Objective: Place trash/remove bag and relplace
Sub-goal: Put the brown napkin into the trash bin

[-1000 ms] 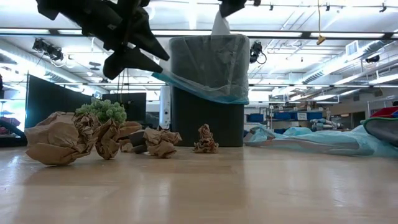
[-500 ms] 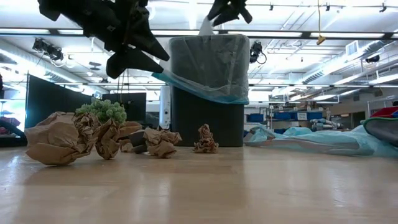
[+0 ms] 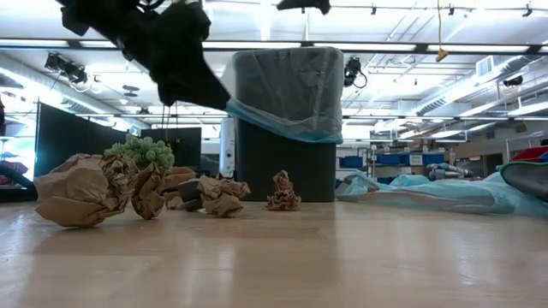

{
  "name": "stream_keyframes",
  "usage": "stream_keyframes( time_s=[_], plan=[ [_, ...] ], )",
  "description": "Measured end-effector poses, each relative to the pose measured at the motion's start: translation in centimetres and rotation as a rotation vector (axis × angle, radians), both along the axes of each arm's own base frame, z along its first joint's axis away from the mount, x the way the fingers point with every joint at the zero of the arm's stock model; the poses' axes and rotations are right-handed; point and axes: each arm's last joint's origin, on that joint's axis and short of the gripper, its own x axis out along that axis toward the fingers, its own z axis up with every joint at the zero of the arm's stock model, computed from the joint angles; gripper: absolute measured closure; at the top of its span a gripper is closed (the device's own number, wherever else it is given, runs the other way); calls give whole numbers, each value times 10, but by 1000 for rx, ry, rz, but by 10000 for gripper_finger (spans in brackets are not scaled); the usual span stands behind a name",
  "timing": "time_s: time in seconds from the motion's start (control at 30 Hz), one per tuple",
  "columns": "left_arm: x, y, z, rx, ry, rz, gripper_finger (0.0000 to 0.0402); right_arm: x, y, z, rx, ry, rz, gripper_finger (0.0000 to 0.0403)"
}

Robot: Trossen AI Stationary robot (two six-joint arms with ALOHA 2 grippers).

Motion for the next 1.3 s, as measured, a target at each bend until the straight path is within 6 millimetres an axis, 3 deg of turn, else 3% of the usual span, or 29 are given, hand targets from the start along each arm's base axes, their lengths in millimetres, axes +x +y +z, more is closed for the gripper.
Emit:
stream_keyframes(
  time_s=[0.2,0.4,0.53,0.7,0.97,1.3],
  plan=[
    [2,-3,-5,118,71,-171,229,6,44,-35,-242,210,210,194],
    [3,-6,-12,224,139,-352,229,10,68,-85,-234,332,290,194],
    [6,-6,-23,228,195,-367,229,8,74,-130,-177,424,292,194],
    [12,-8,-38,184,244,-388,229,2,72,-172,-108,475,206,194],
    [17,-15,-58,134,314,-464,229,5,79,-206,7,469,224,194],
    [17,-18,-60,133,324,-472,229,42,97,-250,36,589,270,194]
  ],
)
